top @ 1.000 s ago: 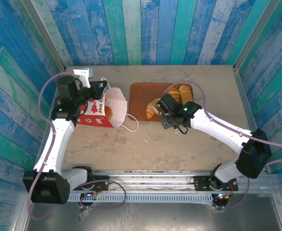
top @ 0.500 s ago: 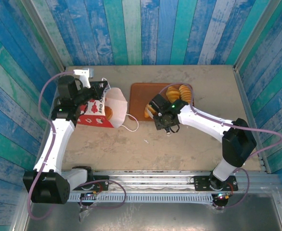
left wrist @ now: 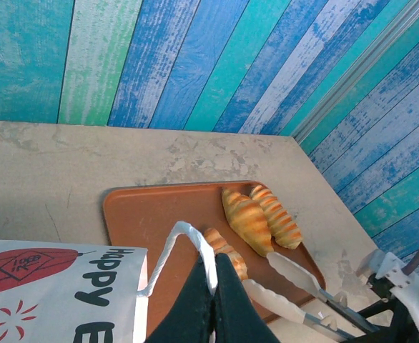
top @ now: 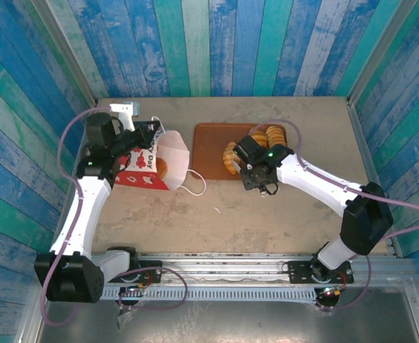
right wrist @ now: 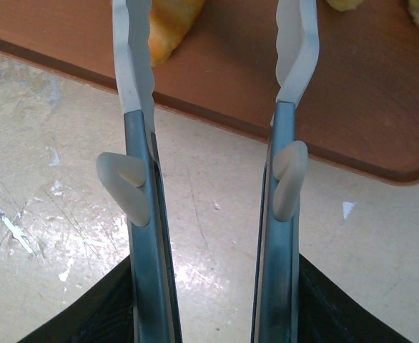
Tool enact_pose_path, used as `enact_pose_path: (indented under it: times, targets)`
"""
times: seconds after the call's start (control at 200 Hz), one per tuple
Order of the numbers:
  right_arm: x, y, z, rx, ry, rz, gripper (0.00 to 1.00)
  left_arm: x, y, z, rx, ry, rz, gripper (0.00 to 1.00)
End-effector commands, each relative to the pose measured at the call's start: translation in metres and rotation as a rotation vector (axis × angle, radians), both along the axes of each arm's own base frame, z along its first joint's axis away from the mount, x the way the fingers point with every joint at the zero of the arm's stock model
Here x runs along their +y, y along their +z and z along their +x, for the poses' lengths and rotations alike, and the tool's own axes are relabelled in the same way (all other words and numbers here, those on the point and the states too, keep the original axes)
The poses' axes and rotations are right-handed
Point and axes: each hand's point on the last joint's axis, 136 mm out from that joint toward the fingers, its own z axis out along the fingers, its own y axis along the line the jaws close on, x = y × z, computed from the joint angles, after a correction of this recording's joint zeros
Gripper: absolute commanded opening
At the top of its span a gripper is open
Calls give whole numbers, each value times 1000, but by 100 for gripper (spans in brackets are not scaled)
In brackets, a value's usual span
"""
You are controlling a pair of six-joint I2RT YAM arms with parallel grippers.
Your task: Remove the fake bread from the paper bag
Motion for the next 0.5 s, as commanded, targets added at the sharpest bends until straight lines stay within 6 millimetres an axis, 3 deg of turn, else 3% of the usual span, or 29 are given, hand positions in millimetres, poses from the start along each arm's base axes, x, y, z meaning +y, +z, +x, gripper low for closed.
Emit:
enact_pose_path:
  times: [0.0,0.22,0.496]
  targets:
    - [-13,9,-4,-18,-7,-23,50,0,7,0,-32,-6,-6,0]
    - [18,19,3,-27,33,122,51,-1,8,1,-31,-9,-16,0]
    - [25,2,14,-2,10,95,53,-1,9,0,-34,-8,-14,0]
